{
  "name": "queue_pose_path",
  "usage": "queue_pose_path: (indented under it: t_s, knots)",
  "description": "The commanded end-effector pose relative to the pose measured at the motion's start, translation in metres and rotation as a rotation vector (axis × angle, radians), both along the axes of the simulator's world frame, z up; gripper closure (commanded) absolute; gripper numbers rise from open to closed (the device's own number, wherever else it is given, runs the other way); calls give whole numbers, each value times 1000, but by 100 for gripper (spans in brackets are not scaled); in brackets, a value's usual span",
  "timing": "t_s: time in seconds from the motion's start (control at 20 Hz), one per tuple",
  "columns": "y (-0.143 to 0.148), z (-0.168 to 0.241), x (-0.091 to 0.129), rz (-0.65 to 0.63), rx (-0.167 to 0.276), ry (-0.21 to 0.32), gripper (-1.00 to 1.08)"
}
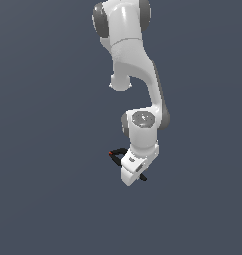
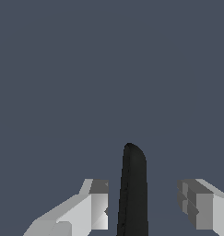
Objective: Pick up the object and move it to a goal position.
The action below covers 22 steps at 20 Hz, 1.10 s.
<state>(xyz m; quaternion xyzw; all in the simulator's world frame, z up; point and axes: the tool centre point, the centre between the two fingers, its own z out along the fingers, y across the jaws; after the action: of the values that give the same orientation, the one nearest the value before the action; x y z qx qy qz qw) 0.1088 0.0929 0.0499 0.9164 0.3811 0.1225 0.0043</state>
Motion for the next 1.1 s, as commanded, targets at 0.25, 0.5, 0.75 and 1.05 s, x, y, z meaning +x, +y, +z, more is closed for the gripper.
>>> queue_pose_path:
  t_s: [0.25, 0.5, 0.75, 1.05]
  knots:
    - [1, -10, 3, 1, 0, -1, -20]
    - [2, -25, 6, 4, -1, -3, -20]
    - [3, -28, 6, 5, -1, -3, 108]
    - [3, -28, 6, 5, -1, -3, 108]
